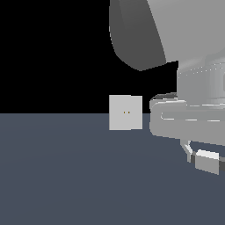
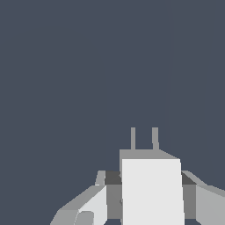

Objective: Plug the charger into the wall socket.

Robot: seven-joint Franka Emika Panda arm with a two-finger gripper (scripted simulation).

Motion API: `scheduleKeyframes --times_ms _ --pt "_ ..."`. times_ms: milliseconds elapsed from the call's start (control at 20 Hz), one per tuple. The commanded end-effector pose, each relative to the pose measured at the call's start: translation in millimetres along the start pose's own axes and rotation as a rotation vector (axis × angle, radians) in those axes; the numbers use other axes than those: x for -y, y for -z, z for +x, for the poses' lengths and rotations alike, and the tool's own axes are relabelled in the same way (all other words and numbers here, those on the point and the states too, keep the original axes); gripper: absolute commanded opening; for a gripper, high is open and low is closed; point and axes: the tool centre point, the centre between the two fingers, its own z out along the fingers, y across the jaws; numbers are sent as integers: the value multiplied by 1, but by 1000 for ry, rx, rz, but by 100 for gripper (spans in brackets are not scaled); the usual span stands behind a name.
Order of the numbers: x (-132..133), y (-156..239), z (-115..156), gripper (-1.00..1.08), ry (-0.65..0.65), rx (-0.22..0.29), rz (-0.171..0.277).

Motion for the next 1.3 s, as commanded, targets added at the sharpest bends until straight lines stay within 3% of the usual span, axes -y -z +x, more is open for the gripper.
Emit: scheduleKeyframes --times_ms 0,500,1250 --pt "2 2 1 -100 17 -1 2" --pt "27 19 6 -100 218 -2 26" --pt "91 65 -7 -100 740 -4 90"
